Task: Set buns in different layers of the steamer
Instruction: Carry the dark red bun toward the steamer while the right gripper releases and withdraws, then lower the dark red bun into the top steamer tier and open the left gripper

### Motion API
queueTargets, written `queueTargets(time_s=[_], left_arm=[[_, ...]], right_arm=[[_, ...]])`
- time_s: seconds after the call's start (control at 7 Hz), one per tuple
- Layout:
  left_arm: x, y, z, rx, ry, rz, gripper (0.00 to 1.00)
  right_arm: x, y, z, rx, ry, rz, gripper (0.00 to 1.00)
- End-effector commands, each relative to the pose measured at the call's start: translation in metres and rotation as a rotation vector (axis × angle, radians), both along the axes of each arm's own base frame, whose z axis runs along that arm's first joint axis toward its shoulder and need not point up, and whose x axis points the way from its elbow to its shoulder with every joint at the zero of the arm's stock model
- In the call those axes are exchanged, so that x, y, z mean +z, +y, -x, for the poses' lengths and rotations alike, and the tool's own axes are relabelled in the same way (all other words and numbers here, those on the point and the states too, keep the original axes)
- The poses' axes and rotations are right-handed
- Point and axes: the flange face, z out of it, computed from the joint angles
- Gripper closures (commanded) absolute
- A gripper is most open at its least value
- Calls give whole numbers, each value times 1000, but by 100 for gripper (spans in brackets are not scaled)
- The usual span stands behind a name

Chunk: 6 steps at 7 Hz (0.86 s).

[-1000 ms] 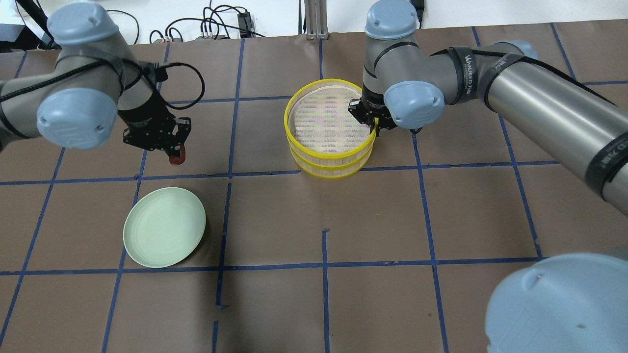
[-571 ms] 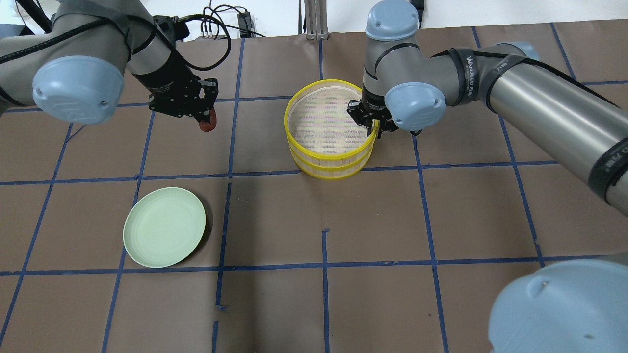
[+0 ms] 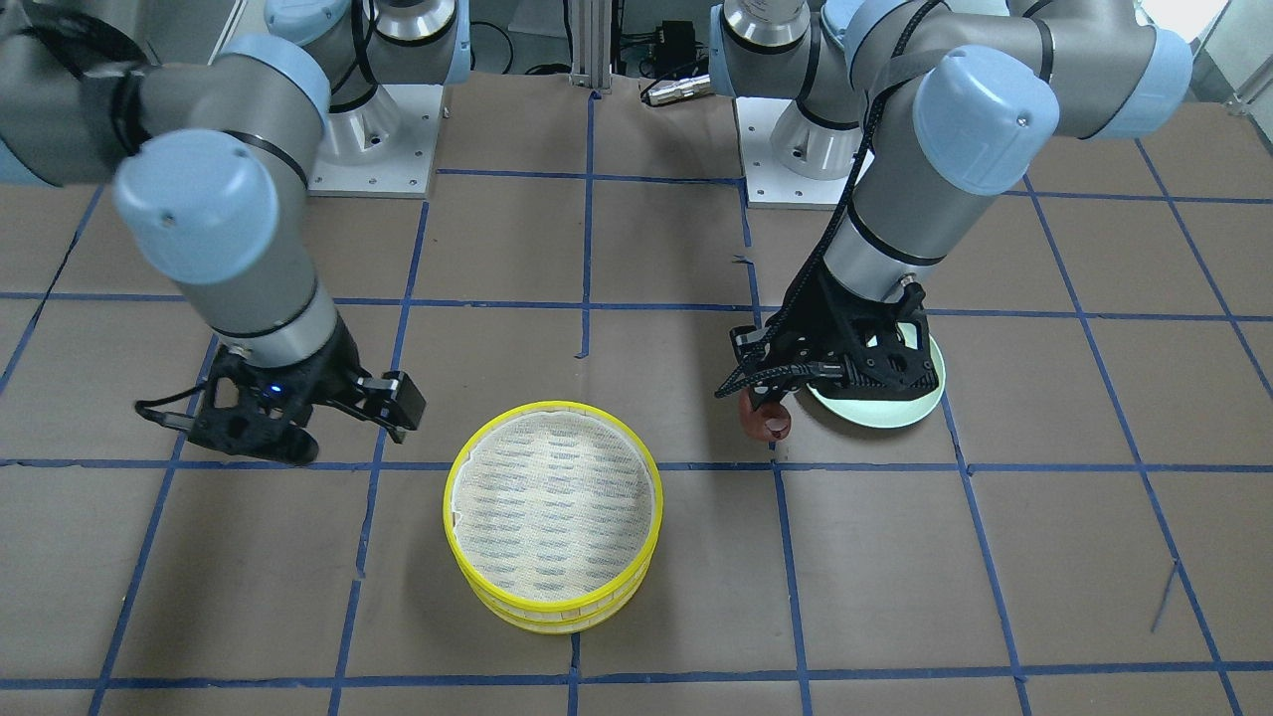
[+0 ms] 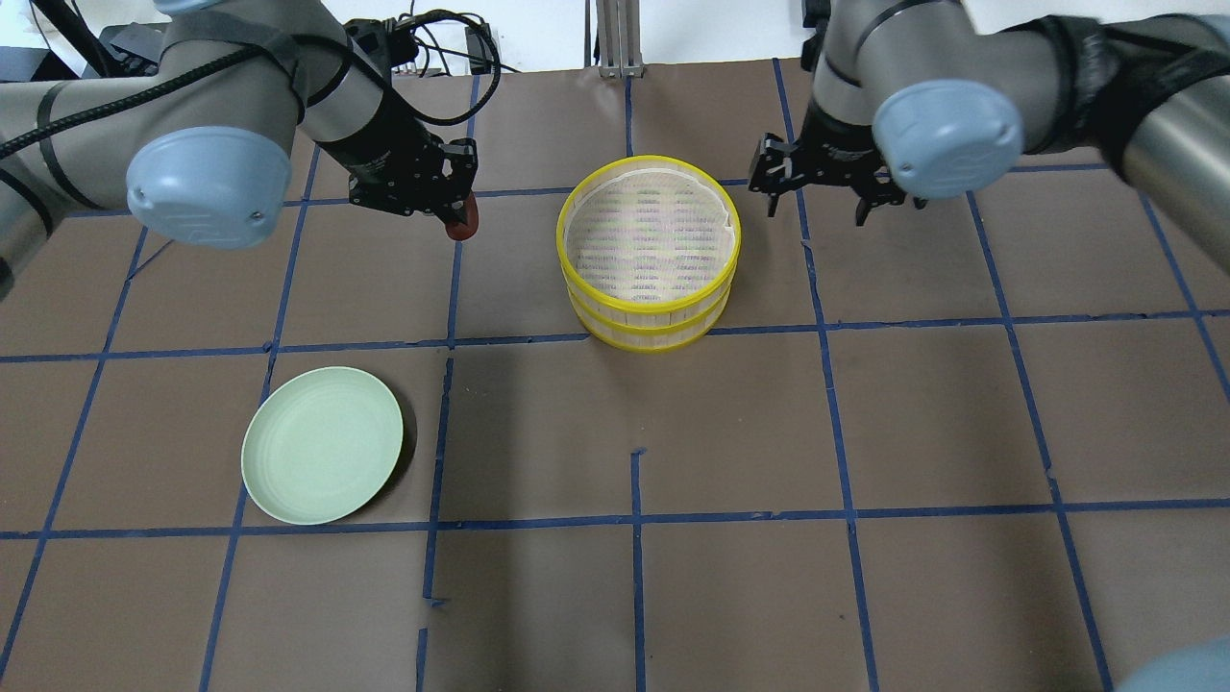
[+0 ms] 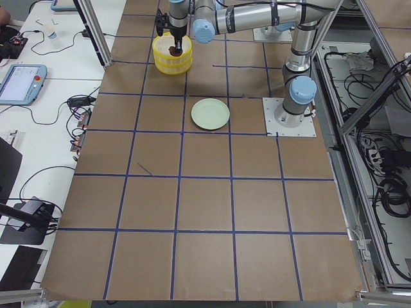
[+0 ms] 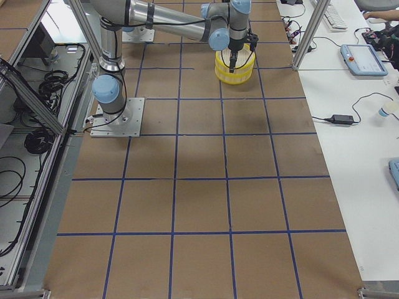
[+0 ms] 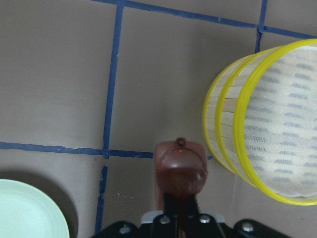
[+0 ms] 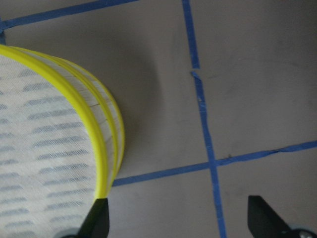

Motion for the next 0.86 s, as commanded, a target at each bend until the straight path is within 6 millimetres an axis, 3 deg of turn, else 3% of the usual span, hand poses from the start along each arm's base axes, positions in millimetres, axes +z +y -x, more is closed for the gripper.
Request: queueTargets(time_s=[0.0, 0.29, 0.43, 0.57, 0.71], left_arm=[[-18, -6, 58, -22, 88, 55, 94], [-57, 0, 136, -40, 106, 76, 93], [-69, -2, 145, -26, 113, 72, 28], [-74, -5, 145, -21, 105, 68, 0], [-70, -7, 145, -28, 103, 79, 0]], right_arm=[[90, 42, 9, 25, -31, 38, 0], [147, 79, -3, 50, -18, -15, 0], [150, 94, -1, 71, -13, -37, 0], [147, 95, 5, 85, 0, -41, 0], [141, 93, 7, 108, 27, -51, 0]])
